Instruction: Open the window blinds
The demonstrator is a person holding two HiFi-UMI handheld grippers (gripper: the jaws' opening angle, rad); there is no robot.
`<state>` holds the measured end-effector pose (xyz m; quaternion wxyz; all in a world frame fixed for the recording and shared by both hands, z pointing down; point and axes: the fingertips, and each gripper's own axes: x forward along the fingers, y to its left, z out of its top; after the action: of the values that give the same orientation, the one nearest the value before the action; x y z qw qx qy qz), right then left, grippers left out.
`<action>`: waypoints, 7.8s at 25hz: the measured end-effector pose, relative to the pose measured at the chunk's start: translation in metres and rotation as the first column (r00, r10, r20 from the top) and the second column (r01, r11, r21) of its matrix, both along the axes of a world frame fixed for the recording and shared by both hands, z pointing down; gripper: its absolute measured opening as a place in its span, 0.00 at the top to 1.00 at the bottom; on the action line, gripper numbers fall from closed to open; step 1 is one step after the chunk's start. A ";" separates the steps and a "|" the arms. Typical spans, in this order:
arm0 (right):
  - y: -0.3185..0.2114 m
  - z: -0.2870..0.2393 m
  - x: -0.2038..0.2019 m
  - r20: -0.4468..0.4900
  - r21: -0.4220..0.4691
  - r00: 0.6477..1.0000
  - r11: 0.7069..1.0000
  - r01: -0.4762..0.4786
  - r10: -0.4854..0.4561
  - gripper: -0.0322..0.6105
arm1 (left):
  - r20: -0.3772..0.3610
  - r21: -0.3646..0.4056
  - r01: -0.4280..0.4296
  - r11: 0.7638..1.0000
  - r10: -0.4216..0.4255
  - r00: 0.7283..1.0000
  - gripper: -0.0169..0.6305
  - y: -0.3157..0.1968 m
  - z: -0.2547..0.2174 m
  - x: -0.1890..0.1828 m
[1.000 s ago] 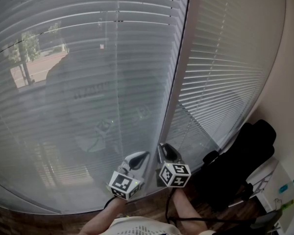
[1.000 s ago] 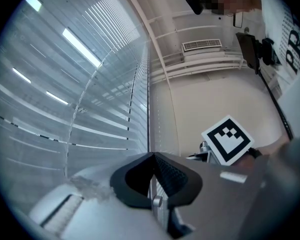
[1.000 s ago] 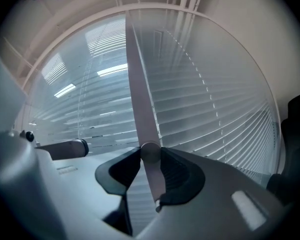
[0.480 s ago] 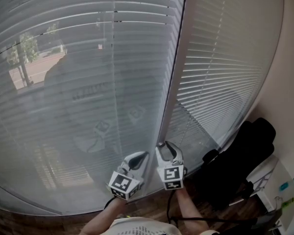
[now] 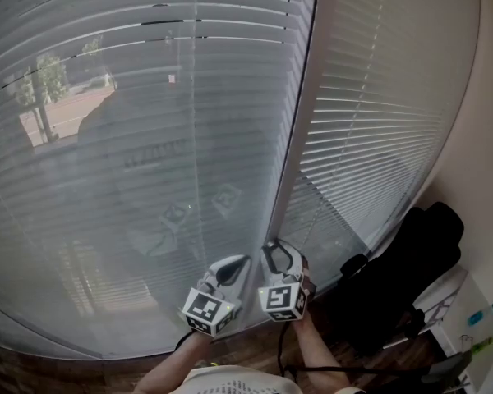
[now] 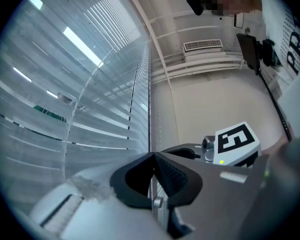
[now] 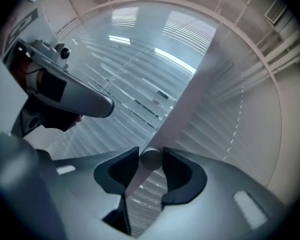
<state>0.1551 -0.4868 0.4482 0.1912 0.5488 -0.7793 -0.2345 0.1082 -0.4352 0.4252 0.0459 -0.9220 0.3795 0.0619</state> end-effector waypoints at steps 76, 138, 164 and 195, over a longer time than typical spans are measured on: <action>0.002 -0.004 0.009 0.343 -0.110 0.939 0.992 0.058 -0.017 0.74 | 0.015 0.001 0.002 1.000 -0.002 1.000 0.99 0.007 0.000 0.004; 0.004 -0.009 0.009 0.317 -0.109 0.948 0.991 0.076 -0.038 0.74 | 0.015 -0.021 -0.004 1.000 0.004 1.000 0.99 0.005 0.007 0.003; 0.000 -0.003 0.007 0.324 -0.124 0.946 0.991 0.059 -0.016 0.74 | -0.002 -0.015 -0.006 1.000 0.006 1.000 0.99 -0.002 0.005 0.004; 0.000 -0.005 0.008 0.288 -0.098 0.957 0.994 0.055 -0.025 0.74 | -0.002 -0.028 -0.017 0.999 0.017 1.000 0.99 -0.005 0.014 0.004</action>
<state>0.1630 -0.4870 0.4435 0.1002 0.5503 -0.8209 -0.1152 0.1125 -0.4398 0.4388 0.0324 -0.9257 0.3724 0.0577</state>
